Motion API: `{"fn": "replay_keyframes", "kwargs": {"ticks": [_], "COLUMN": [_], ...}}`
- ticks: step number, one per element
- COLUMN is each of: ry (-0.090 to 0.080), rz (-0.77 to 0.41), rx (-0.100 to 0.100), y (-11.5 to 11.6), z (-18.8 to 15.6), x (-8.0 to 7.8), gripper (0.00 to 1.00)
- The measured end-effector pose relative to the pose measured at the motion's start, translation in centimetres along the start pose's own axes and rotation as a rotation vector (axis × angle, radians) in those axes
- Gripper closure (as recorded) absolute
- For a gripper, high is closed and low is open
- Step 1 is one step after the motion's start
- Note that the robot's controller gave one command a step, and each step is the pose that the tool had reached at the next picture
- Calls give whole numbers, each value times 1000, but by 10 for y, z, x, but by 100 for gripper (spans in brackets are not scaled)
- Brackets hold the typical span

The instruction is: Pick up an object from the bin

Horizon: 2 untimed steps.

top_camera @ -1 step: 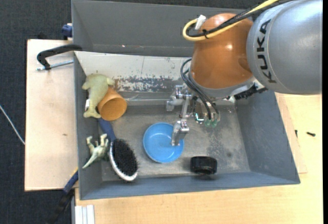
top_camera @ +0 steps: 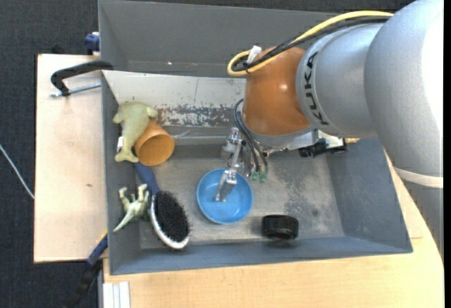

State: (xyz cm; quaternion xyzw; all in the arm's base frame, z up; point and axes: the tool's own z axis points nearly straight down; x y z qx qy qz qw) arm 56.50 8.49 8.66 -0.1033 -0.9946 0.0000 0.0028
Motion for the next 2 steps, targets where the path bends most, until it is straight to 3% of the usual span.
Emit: {"fn": "replay_keyframes", "kwargs": {"ticks": [1, 2], "ry": [-6, -19], "rz": [-1, -48], "rx": [-3, -7], "y": [1, 10], "z": [-4, -124], "x": [-1, 2], "gripper": [100, 100]}}
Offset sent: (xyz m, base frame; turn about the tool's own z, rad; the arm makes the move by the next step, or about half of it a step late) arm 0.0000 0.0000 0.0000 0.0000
